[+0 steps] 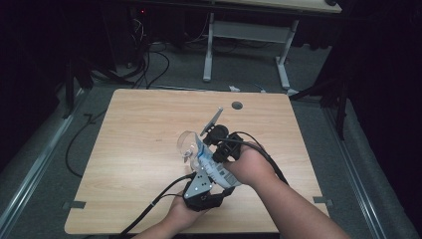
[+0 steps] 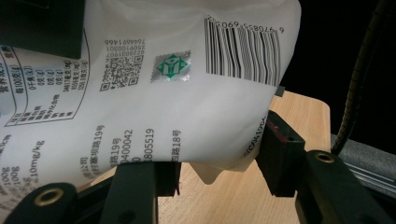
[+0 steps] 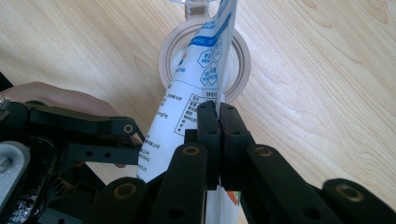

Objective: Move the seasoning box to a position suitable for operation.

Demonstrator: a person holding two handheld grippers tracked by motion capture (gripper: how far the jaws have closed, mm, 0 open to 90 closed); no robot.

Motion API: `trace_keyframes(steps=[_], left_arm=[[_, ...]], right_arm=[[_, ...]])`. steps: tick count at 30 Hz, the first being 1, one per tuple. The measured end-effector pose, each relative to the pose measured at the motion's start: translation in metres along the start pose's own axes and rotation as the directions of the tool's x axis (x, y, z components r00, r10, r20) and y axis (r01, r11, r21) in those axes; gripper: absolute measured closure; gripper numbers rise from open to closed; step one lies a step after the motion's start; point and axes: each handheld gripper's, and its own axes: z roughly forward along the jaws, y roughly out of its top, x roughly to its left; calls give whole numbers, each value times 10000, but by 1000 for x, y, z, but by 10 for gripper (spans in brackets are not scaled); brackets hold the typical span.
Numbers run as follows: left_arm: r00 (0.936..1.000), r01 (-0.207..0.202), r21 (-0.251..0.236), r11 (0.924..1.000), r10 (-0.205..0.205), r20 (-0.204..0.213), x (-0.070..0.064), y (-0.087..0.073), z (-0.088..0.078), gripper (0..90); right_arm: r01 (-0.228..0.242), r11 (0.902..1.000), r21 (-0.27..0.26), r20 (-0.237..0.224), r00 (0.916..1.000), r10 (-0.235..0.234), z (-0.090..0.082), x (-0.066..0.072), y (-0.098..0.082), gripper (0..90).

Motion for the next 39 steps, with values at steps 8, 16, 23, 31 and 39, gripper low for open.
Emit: trace_keyframes(steps=[8, 16, 23, 31, 39], left_arm=[[10000, 39, -39, 10000, -39, -5, 0, 2, 1, 554], [10000, -5, -43, 10000, 5, -38, 0, 1, 1, 554], [10000, 28, -48, 10000, -29, -80, 1, 2, 1, 555], [9999, 67, -82, 9999, -68, -98, 2, 3, 1, 554], [9999, 65, -86, 9999, -66, -109, 2, 4, 1, 554]], right_arm=[[2, 10000, 49, 33, 10000, -2, -1, -1, 2, 892], [4, 10000, 15, 69, 10000, -4, -1, 0, 2, 892], [35, 10000, 32, 40, 10000, -35, 0, -1, 3, 892], [-2, 10000, 31, 97, 10000, 2, 1, 0, 6, 893], [-22, 10000, 68, 123, 9999, 22, 1, 1, 7, 893]])
